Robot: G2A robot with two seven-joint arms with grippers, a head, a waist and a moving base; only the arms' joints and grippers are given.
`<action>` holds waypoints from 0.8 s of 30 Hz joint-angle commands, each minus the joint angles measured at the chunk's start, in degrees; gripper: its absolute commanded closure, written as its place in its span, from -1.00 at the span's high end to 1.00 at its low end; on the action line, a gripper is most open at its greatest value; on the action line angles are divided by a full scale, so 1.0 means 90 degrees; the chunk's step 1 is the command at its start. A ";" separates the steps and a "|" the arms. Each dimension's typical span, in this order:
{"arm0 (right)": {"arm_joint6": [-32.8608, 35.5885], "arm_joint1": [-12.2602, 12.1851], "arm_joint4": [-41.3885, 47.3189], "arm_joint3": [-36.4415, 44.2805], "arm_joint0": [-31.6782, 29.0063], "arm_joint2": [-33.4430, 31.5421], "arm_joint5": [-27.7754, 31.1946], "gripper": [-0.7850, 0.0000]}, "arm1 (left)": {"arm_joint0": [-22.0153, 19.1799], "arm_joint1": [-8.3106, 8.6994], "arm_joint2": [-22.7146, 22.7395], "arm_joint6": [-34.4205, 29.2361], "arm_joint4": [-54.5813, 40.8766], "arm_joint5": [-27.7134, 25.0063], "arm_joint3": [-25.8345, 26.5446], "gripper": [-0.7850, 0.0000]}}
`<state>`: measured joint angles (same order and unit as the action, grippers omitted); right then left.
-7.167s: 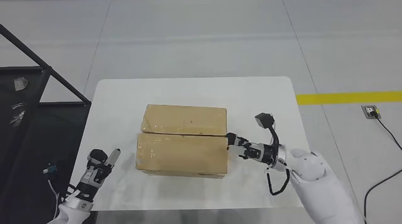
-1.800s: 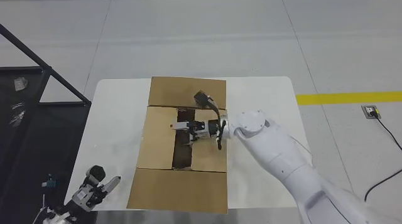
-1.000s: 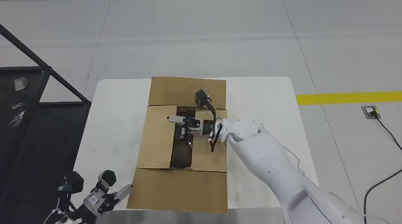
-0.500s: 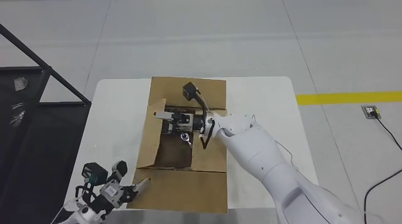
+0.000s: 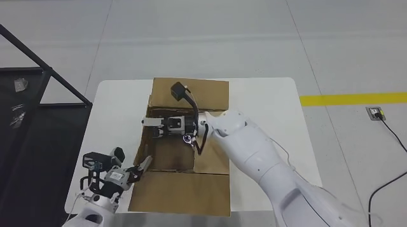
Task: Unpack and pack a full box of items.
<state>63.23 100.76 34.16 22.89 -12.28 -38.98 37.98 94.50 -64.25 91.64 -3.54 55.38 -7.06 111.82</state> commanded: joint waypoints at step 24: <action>0.0354 -0.1070 -0.1539 0.2745 -0.0994 -0.0685 -0.0013 1.00 | -0.0193 0.0072 0.1256 -0.0599 -0.1126 -0.1002 -0.1771 1.00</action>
<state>66.42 91.13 20.33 47.54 -21.20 -45.14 37.86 93.16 -63.62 103.08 -8.76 45.09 -15.93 96.43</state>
